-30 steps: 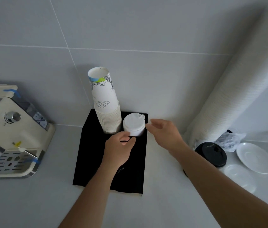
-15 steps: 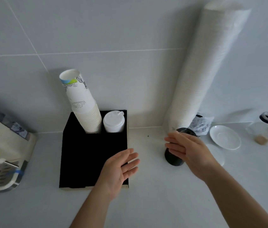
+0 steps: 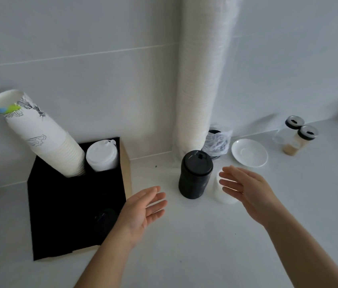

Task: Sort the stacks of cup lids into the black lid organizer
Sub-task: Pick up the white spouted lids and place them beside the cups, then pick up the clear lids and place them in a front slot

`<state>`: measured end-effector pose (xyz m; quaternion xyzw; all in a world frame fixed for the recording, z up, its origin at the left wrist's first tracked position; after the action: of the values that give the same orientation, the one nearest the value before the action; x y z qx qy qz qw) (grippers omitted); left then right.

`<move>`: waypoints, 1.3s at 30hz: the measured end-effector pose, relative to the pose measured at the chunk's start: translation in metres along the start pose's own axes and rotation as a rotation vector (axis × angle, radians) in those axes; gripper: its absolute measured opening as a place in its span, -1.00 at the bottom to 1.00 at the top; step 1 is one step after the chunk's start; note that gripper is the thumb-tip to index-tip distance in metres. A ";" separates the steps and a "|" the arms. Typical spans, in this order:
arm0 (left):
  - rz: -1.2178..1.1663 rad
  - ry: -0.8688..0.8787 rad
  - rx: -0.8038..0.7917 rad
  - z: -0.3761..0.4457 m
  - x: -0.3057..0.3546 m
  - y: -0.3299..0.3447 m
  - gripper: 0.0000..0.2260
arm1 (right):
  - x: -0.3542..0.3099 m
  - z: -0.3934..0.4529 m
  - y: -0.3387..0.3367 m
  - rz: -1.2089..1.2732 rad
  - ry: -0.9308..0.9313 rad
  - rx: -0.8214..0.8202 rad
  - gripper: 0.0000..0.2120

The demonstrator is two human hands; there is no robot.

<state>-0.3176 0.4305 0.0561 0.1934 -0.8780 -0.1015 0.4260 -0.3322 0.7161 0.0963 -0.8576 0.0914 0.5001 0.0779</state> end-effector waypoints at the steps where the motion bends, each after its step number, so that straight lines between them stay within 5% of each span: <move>1: 0.010 -0.004 -0.003 0.004 -0.001 0.004 -0.82 | 0.002 0.003 -0.002 0.004 0.005 0.004 -0.82; 11: 0.144 -0.088 -0.049 0.028 -0.032 0.043 -0.83 | -0.004 0.045 -0.044 -0.054 -0.037 0.077 -0.88; 24: 0.246 -0.294 -0.184 0.052 -0.121 0.116 -0.55 | 0.037 0.100 -0.089 -0.253 0.032 0.099 -0.85; 30: 0.251 -0.316 -0.160 0.069 -0.137 0.137 -0.09 | 0.065 0.112 -0.074 -0.286 0.092 -0.015 -0.64; 32: 0.213 -0.338 -0.167 0.072 -0.144 0.143 -0.20 | 0.073 0.114 -0.070 -0.284 0.120 -0.040 -0.68; 36: 0.262 -0.317 -0.188 0.080 -0.148 0.152 -0.74 | 0.082 0.116 -0.067 -0.251 0.181 -0.064 -0.74; 39: 0.257 -0.308 -0.197 0.086 -0.149 0.156 -0.59 | 0.085 0.115 -0.066 -0.261 0.200 -0.073 -0.73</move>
<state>-0.3414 0.6362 -0.0488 0.0194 -0.9360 -0.1599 0.3130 -0.3728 0.7996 -0.0309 -0.9099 -0.0316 0.4010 0.1014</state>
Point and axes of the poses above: each hand's wrist, its own z-axis towards the middle knuckle, its own y-axis out of the palm, x = y × z, the point moved 10 cm from there along z, towards the middle knuckle, and after that the axes turned 8 degrees about -z, right-handed, at the moved point
